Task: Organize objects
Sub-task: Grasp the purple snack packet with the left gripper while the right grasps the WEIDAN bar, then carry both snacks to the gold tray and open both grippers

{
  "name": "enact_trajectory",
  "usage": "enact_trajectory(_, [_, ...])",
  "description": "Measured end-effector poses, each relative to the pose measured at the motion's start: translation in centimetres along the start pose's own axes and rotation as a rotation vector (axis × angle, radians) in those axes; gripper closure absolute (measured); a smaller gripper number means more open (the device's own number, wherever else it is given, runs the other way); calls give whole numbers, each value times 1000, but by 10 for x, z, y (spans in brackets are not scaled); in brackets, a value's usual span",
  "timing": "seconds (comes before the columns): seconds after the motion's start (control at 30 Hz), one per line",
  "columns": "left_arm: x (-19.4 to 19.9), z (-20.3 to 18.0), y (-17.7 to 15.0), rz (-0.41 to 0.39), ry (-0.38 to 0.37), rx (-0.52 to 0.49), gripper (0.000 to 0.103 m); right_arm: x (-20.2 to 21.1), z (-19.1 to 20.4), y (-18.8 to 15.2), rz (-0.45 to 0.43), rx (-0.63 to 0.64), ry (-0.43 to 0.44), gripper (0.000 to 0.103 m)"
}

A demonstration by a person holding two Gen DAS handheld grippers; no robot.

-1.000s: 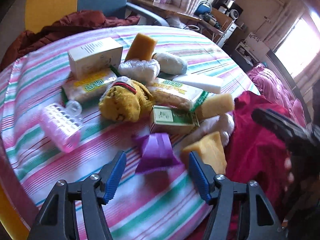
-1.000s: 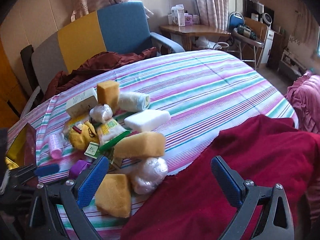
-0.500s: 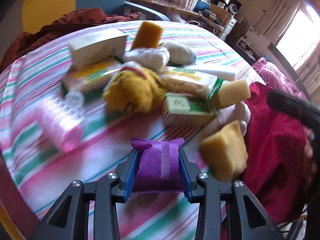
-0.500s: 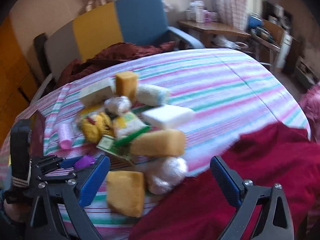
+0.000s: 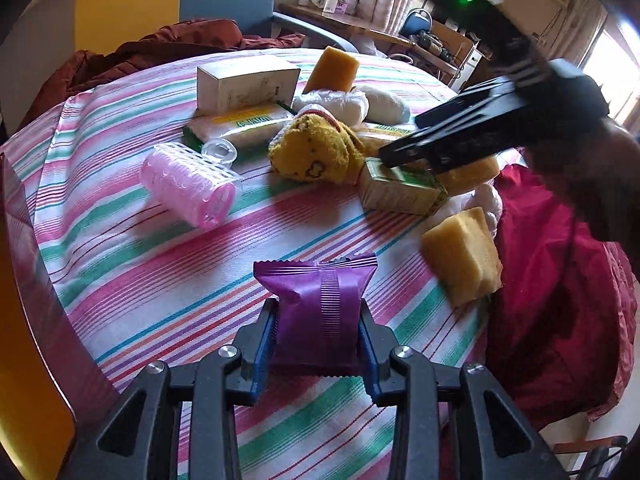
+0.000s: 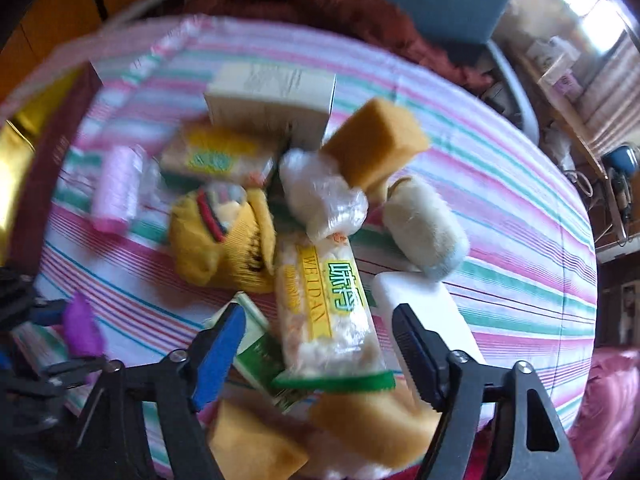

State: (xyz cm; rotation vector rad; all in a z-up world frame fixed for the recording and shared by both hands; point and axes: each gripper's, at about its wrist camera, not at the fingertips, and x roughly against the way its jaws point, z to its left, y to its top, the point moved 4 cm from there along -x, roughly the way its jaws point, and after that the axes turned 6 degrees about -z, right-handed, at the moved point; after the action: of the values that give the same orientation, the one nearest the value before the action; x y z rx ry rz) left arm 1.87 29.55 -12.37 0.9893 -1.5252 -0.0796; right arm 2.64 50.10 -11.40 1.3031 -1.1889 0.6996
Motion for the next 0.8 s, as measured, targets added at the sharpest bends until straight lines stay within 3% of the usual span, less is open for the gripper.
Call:
enact_trajectory(0.03, [5, 2, 0, -5, -4, 1, 67, -1, -3, 3, 0, -17, 19, 33])
enact_trajectory(0.13, [8, 2, -1, -11, -9, 6, 67, -5, -11, 3, 26, -47, 63, 53])
enact_trajectory(0.27, [5, 2, 1, -14, -13, 18, 67, -22, -16, -3, 73, -76, 104, 52])
enact_trajectory(0.37, [11, 1, 1, -29, -11, 19, 67, -26, -16, -5, 57, -94, 103, 54])
enact_trajectory(0.6, [38, 6, 10, -106, -13, 42, 67, 21, -19, -5, -78, -119, 61, 55])
enact_trajectory(0.8, [70, 26, 13, -174, 20, 98, 67, 71, 5, -8, -201, -117, 105, 55])
